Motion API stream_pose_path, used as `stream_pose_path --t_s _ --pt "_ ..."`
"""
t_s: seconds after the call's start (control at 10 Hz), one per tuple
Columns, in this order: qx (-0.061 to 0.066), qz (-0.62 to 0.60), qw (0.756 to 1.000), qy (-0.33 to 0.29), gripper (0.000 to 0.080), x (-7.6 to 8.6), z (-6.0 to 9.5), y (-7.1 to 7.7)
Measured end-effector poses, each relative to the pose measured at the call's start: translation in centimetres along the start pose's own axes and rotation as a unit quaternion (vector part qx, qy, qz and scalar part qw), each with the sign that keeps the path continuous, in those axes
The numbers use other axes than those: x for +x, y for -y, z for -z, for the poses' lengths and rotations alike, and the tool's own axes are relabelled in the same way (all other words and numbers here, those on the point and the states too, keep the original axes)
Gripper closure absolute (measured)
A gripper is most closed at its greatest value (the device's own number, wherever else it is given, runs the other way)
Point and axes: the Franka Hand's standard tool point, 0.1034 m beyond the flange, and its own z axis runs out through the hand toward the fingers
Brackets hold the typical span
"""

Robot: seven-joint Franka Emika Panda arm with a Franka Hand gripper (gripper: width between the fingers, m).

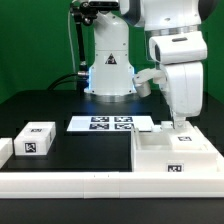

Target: Assemble cabinet

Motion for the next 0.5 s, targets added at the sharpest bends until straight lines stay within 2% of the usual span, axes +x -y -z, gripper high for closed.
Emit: stream_pose_path --t_s 0.2,0.3,0.5 --pt "-0.006 -0.002 1.000 -0.006 0.0737 0.4 0.0 -2.2" --pt "0.001 -0.003 1.000 -0.006 0.0737 0.4 0.0 -2.7" --pt "0.021 -0.004 1.000 -0.003 0.0737 0.4 -0.3 -2.8"
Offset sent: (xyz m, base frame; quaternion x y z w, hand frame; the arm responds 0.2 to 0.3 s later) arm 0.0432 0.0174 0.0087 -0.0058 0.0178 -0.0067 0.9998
